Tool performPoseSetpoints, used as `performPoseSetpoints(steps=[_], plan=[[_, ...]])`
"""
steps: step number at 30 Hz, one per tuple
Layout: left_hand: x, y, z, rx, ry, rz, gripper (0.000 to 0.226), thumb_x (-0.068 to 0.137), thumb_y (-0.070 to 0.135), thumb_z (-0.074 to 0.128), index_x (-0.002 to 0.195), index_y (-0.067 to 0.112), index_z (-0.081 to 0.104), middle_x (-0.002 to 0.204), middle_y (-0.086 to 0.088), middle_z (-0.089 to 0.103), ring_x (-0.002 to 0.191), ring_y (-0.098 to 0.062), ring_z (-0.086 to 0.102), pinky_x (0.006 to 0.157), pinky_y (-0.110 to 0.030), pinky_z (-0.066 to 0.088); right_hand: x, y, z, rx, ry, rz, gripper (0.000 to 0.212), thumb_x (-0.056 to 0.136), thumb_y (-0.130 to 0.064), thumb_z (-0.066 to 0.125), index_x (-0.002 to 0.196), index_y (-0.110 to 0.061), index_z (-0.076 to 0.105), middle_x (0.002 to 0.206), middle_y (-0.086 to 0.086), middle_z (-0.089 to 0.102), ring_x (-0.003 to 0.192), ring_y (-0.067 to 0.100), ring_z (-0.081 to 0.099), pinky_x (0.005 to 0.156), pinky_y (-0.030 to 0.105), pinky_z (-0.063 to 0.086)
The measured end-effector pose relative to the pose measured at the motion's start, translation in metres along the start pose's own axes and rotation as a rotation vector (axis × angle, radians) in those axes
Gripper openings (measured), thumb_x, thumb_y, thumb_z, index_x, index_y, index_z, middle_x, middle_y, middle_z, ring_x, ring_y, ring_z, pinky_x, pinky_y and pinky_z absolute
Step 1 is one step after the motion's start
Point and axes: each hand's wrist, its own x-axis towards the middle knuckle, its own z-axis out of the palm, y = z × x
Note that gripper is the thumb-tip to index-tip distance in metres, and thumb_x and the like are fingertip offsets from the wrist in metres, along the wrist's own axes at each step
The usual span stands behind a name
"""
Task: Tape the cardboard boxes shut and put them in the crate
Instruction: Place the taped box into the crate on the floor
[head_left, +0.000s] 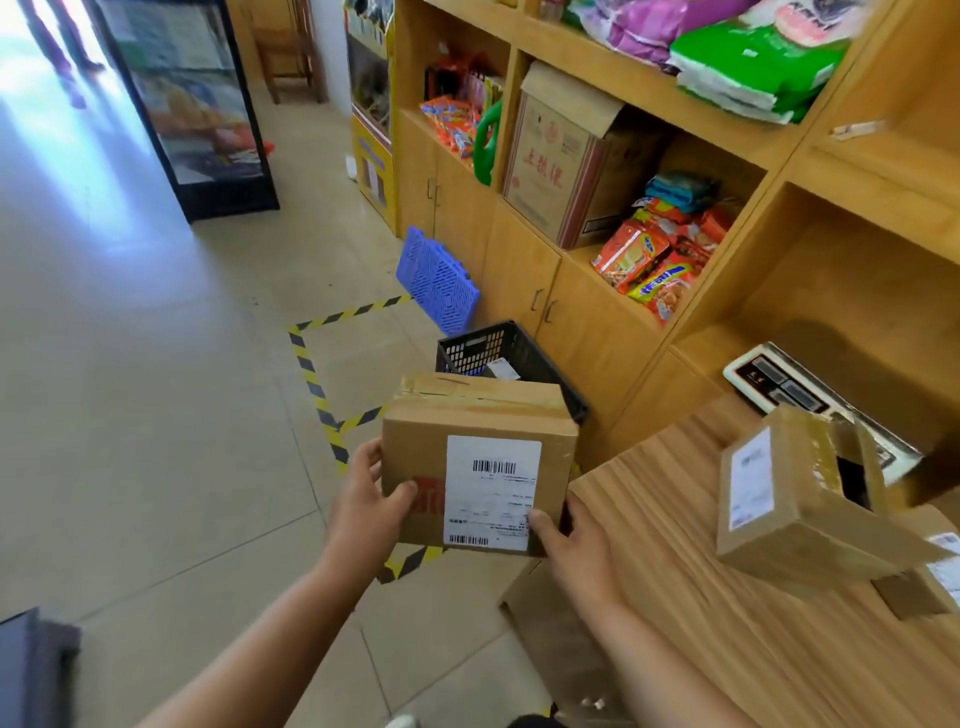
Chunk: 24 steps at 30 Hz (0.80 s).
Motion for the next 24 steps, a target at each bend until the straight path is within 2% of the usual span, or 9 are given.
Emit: performPoseSetpoints(steps=[2,5,8,10,14,17,19,21,24], plan=[[0.020,0.000,-0.010,0.001,-0.009,0.000,0.051,0.089,0.010,0.062,0.132,0.026,0.041,0.127,0.000,0.054,0.115,-0.021,0.055,0.069,-0.025,0.048,0.013,-0.007,0.018,0.001,0.007,0.014,0.025,0.092,-0.015,0.061,0.113,-0.028,0.058,0.101,-0.022,0.063,0.094,-0.008,0.059,0.069,0.005,0.044],[0.048,0.000,-0.021,-0.028,-0.017,-0.003,0.049,0.090,0.010,0.060,0.131,0.027,0.039,0.126,0.003,0.052,0.123,-0.024,0.050,0.077,-0.031,0.050,0.035,-0.015,0.038,-0.014,0.001,0.035,0.023,0.093,-0.016,0.060,0.111,-0.030,0.057,0.098,-0.025,0.061,0.087,-0.013,0.057,0.067,0.004,0.045],[0.075,0.000,-0.028,-0.036,-0.036,-0.007,0.047,0.091,0.008,0.057,0.124,0.035,0.038,0.122,0.008,0.048,0.125,-0.024,0.048,0.085,-0.038,0.051,0.061,-0.018,0.055,-0.037,-0.008,0.053,0.023,0.093,-0.020,0.059,0.112,-0.032,0.056,0.099,-0.026,0.061,0.091,-0.011,0.057,0.070,0.006,0.044],[0.097,0.000,-0.031,-0.025,-0.050,-0.018,0.047,0.091,0.009,0.057,0.122,0.039,0.038,0.127,0.004,0.049,0.125,-0.023,0.048,0.085,-0.039,0.051,0.082,-0.020,0.066,-0.047,-0.010,0.064,0.020,0.094,-0.021,0.058,0.110,-0.032,0.057,0.098,-0.025,0.061,0.091,-0.010,0.057,0.069,0.006,0.044],[0.150,0.005,-0.032,-0.021,-0.067,-0.020,0.045,0.092,0.005,0.056,0.115,0.040,0.040,0.121,0.006,0.051,0.120,-0.018,0.048,0.078,-0.026,0.048,0.132,-0.023,0.089,-0.008,-0.015,0.101,0.017,0.095,-0.021,0.057,0.105,-0.034,0.058,0.098,-0.021,0.064,0.093,-0.003,0.060,0.070,0.012,0.046],[0.197,0.014,-0.029,-0.009,-0.066,-0.023,0.043,0.092,0.002,0.054,0.116,0.036,0.042,0.107,0.012,0.051,0.100,-0.004,0.053,0.064,-0.011,0.043,0.178,-0.024,0.107,0.002,-0.015,0.138,0.018,0.095,-0.024,0.057,0.111,-0.031,0.058,0.100,-0.021,0.063,0.096,0.001,0.060,0.079,0.021,0.048],[0.231,0.022,-0.026,0.002,-0.063,-0.047,0.041,0.093,0.001,0.051,0.115,0.035,0.042,0.098,0.019,0.050,0.087,0.004,0.052,0.057,-0.008,0.041,0.209,-0.028,0.118,0.007,-0.018,0.164,0.019,0.094,-0.024,0.057,0.113,-0.029,0.059,0.099,-0.022,0.062,0.096,0.002,0.060,0.081,0.023,0.048],[0.265,0.030,-0.024,0.022,-0.054,-0.065,0.041,0.093,0.001,0.050,0.117,0.034,0.045,0.101,0.017,0.051,0.095,-0.004,0.053,0.061,-0.011,0.042,0.239,-0.034,0.127,-0.007,-0.014,0.199,0.018,0.094,-0.026,0.058,0.112,-0.029,0.059,0.097,-0.021,0.062,0.097,0.007,0.061,0.085,0.029,0.050],[0.315,0.044,-0.019,0.097,-0.039,-0.090,0.043,0.093,0.005,0.052,0.127,0.029,0.047,0.122,0.002,0.044,0.109,-0.014,0.047,0.081,-0.028,0.048,0.281,-0.046,0.137,-0.044,-0.019,0.235,0.014,0.094,-0.028,0.057,0.107,-0.032,0.056,0.094,-0.019,0.061,0.096,0.011,0.060,0.088,0.033,0.050]])
